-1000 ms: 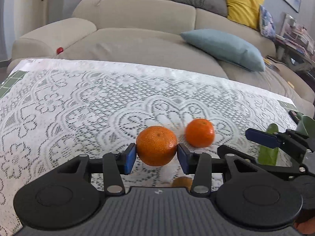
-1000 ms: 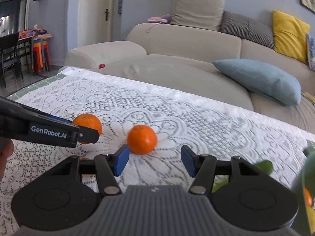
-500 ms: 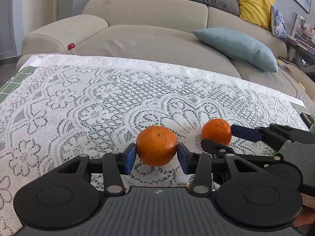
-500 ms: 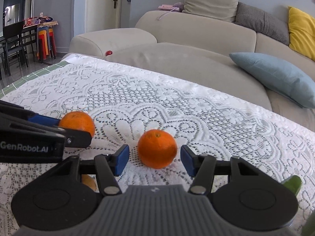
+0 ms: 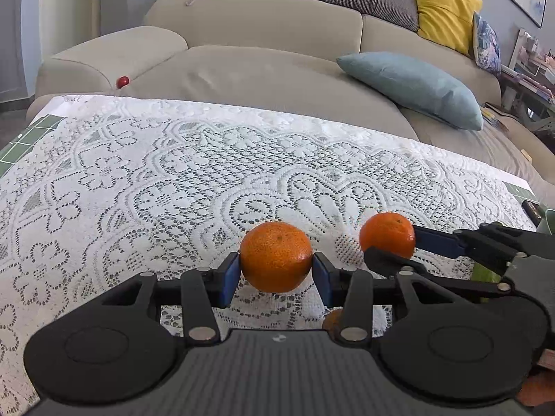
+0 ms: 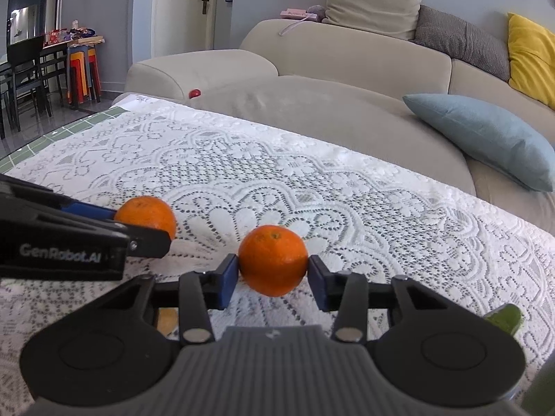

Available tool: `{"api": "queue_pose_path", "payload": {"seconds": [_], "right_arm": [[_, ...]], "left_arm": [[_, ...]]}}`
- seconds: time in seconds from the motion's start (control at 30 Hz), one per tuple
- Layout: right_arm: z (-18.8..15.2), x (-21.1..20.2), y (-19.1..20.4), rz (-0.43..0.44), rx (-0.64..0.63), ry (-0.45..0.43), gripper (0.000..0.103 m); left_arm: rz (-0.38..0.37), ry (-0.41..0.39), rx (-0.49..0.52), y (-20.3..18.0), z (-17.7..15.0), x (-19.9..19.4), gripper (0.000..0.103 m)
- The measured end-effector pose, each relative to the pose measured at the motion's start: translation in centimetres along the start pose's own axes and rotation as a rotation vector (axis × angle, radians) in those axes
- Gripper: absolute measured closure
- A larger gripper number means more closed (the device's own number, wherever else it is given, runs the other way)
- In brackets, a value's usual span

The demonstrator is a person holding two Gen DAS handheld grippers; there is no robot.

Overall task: Organize fruits
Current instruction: 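Lift both held oranges and carry them over the green colander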

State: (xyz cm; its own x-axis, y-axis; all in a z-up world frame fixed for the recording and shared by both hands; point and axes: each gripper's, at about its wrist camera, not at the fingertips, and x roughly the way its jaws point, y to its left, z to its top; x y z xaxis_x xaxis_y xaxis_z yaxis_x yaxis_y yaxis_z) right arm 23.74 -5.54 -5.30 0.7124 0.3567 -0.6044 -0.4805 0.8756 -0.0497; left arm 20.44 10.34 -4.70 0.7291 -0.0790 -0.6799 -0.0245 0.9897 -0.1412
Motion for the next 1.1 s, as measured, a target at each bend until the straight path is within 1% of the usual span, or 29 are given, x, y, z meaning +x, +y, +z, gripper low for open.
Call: {"api": "queue_pose_path", "payload": {"seconds": [0.17, 0.33, 0.53, 0.7, 0.87, 1.1], "right_arm": [[0.0, -2.2, 0.2, -0.011, -0.017, 0.0, 0.062], [-0.7, -4.7, 0.2, -0.017, -0.022, -0.005, 0.062], [-1.8, -8.2, -0.2, -0.03, -0.023, -0.036, 0.062], [-2.8, -11.3, -1.0, -0.032, -0.019, -0.057, 0.062], [-3.7, -14.1, -1.9, -0.051, -0.062, -0.059, 0.062], [-4.9, -17.7, -5.2, -0.088, -0.083, -0.047, 0.062]], "left_arm": [[-0.005, -0.001, 0.015, -0.6, -0.6, -1.0, 0.052], [0.021, 0.0, 0.044, -1.6, -1.1, -2.2, 0.052], [0.02, -0.009, 0.065, -3.1, -1.7, -3.7, 0.052], [-0.013, -0.022, 0.101, -5.3, -1.9, -5.1, 0.052], [-0.059, -0.019, 0.135, -8.0, -1.9, -6.2, 0.052], [-0.112, -0.011, 0.178, -11.8, -2.3, -7.0, 0.052]]}}
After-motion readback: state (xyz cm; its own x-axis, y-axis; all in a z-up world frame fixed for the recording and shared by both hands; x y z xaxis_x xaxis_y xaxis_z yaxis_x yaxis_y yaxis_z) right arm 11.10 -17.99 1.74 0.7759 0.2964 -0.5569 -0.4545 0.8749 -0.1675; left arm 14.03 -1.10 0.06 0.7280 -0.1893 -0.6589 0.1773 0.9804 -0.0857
